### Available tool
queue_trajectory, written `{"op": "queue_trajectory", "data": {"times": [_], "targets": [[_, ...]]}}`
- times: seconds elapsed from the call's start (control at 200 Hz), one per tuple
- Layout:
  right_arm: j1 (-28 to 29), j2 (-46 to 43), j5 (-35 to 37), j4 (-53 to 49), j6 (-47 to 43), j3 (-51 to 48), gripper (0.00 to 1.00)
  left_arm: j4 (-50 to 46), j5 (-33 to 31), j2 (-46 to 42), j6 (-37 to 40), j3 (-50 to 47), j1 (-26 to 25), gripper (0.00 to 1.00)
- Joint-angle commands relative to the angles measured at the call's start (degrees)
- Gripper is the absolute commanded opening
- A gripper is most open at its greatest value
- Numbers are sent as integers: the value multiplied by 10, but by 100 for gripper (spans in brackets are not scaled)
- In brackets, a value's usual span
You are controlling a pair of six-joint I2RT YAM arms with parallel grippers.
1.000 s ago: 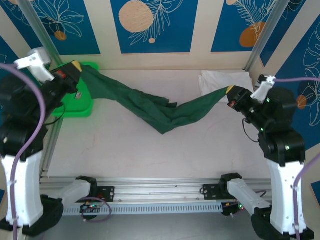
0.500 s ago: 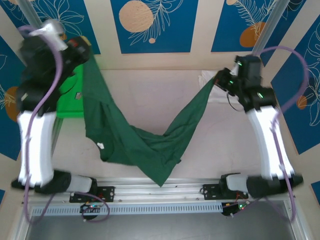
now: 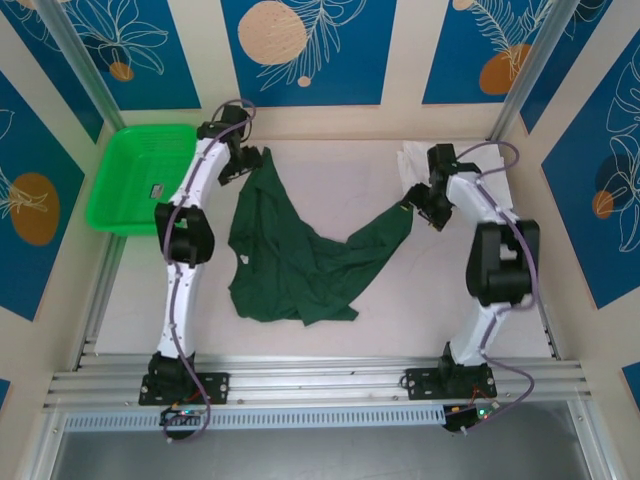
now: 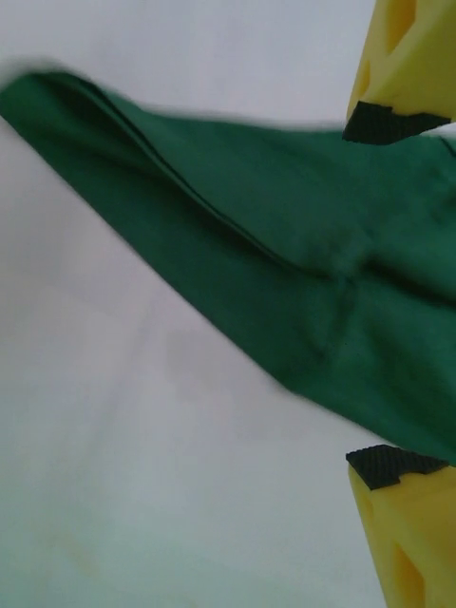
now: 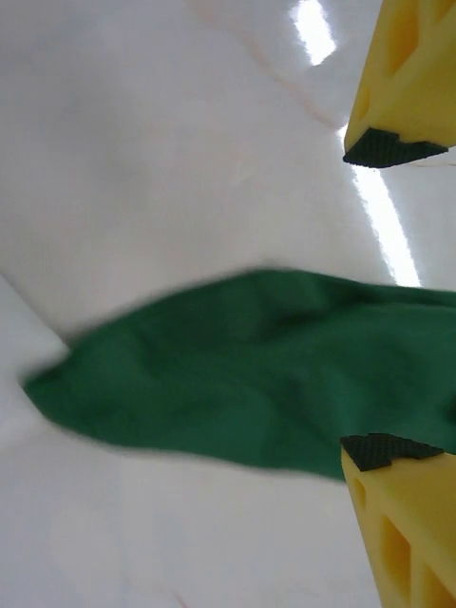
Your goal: Fold and stack the t-shirts
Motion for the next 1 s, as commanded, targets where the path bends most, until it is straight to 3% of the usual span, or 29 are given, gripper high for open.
{"op": "queue_trajectory", "data": {"times": [0.0,0.195,0.325,0.415,0.635,0.855,0.995], "targets": [[57,-155,-102,120,5,-101,73,147,-10,-278,-40,-224,-15,84],[265,-265,-92,169,31,-251,65,281,-29,-518,-112,-591,-48,76],[412,-244,-22,168,57,-278,61,309,-6,-605,-131,-754,-65,75],[478,-195,22,149,65,-264,58,337,33,-644,-117,-851,-67,75],[550,-70,63,116,73,-196,51,436,125,-671,-85,-1017,-68,67],[611,-17,113,85,80,-148,50,461,150,-671,-48,-1058,-68,59],[629,5,134,69,100,-135,49,464,144,-665,-29,-1055,-68,46]]}}
